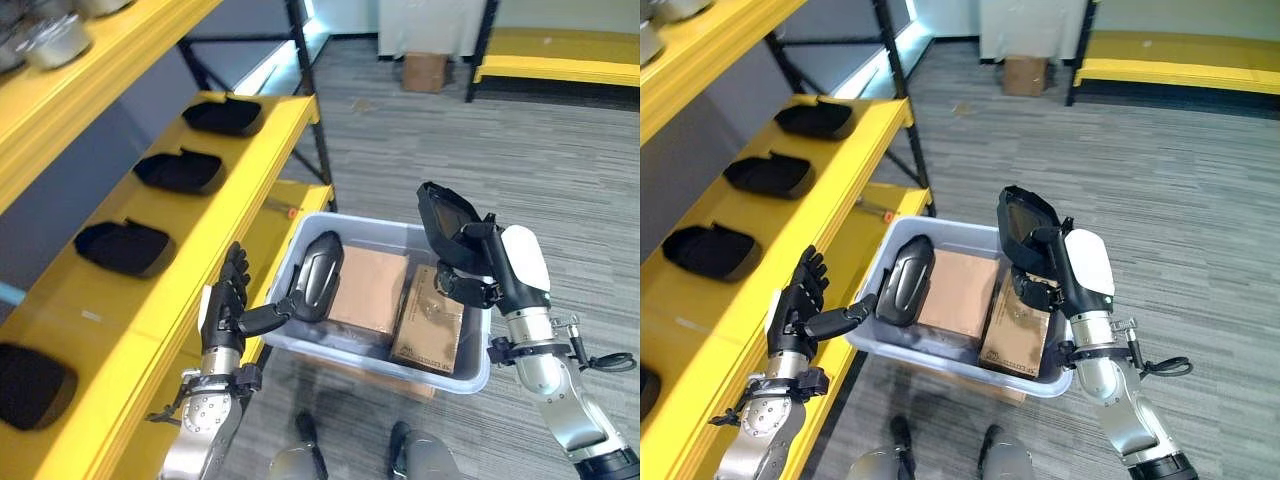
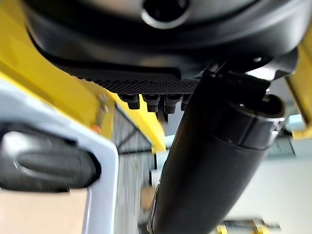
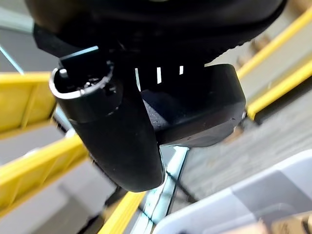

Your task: Move parts from the plastic box to the shelf.

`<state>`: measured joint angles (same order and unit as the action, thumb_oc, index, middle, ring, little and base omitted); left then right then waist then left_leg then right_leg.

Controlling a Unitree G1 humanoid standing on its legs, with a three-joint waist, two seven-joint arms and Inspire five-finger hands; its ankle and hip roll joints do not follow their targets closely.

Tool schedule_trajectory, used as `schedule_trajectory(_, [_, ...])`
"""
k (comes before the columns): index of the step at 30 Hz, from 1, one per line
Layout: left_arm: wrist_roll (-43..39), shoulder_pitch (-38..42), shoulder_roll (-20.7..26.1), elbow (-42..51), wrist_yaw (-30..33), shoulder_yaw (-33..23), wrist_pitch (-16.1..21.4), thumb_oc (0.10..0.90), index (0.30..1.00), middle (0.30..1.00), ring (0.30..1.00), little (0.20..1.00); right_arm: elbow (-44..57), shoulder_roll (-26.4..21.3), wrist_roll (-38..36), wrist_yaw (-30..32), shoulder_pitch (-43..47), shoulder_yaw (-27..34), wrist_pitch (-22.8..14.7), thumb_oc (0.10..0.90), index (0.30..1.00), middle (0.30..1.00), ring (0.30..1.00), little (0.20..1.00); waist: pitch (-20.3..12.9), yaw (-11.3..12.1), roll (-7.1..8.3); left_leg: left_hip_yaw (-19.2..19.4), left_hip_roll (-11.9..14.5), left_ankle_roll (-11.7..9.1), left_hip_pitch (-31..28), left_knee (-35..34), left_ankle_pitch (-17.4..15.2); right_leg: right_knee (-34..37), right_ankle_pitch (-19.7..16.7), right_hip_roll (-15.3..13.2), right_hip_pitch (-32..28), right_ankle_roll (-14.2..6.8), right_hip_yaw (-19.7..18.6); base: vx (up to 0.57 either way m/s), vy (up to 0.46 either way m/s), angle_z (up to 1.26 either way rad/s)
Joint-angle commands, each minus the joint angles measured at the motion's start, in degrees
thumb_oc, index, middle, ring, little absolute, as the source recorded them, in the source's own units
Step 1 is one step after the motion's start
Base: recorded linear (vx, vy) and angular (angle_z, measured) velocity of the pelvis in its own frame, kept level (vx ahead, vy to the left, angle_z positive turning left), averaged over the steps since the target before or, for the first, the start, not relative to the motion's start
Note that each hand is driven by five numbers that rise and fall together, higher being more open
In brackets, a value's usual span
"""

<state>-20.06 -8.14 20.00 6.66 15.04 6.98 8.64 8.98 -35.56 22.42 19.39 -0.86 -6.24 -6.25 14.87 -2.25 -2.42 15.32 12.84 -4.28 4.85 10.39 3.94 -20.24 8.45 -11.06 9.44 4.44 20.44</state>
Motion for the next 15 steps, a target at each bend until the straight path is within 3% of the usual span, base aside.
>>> schedule_trajectory(1, [0.0,1.1,1.8,6.9,-0.4,-4.0,6.0,0.9,1.0,1.0,1.0,1.0,7.7,-0.7,0.7,5.6,5.2,4.7,-6.7,0.4,0.3,0.3,0.3,0.3,-5.1,-1.3,0.5,-2.9,5.5,-4.5,-5.2,-3.3,9.2,12.4,-0.4,3.8,-7.5,-4.8,-4.4,-0.1,0.032,0.92])
schedule_trajectory(2, [0.0,1.2,1.9,6.9,-0.8,-4.0,5.9,0.9,1.0,1.0,1.0,1.0,7.7,-0.3,0.6,6.1,4.4,5.5,-6.6,0.4,0.3,0.3,0.3,0.3,-6.0,-1.9,0.09,-3.1,5.5,-4.4,-7.8,-2.5,7.7,11.9,-0.5,3.3,-7.2,-4.8,-1.9,-0.12,0.078,0.81])
schedule_trajectory(4, [0.2,1.2,1.9,6.9,-0.8,-4.3,5.9,0.9,1.0,1.0,1.0,1.0,7.6,0.4,0.3,6.3,3.7,6.4,-6.7,0.4,0.3,0.3,0.3,0.3,-7.0,-2.7,-0.7,-2.5,5.0,-4.6,-11.2,-4.0,3.6,10.1,0.5,2.8,-6.7,-5.6,-0.8,-0.04,0.101,0.58])
schedule_trajectory(7, [0.1,1.3,1.9,7.1,-1.3,-3.5,5.4,0.9,1.0,1.0,1.0,1.0,7.7,1.4,0.6,7.0,2.2,8.1,-6.5,0.4,0.3,0.3,0.3,0.3,-7.7,-3.9,-1.74,2.3,4.3,-4.2,-12.5,-10.0,0.1,8.2,-0.2,0.9,-5.7,-7.1,2.0,-0.03,0.171,0.59])
schedule_trajectory(8, [0.4,1.3,2.1,7.3,-1.3,-3.6,5.5,0.9,1.0,1.0,1.0,1.0,7.5,2.0,0.4,7.0,1.8,8.1,-6.2,0.4,0.3,0.3,0.3,0.3,-7.8,-3.2,-1.99,0.1,2.6,-3.6,-12.3,-10.4,-1.1,8.4,-1.1,0.5,-5.6,-7.6,1.7,-0.03,0.289,0.82])
schedule_trajectory(15, [1.6,0.3,2.3,8.5,-1.0,-5.0,5.9,0.9,1.0,1.0,1.0,1.0,8.3,3.8,0.3,5.1,1.6,7.3,-6.4,0.4,0.3,0.3,0.3,0.3,-8.4,-2.0,-0.7,1.0,-0.7,-1.6,-11.9,-11.0,-5.4,11.1,-5.4,-2.5,-6.9,-10.4,1.5,-0.01,0.187,0.17])
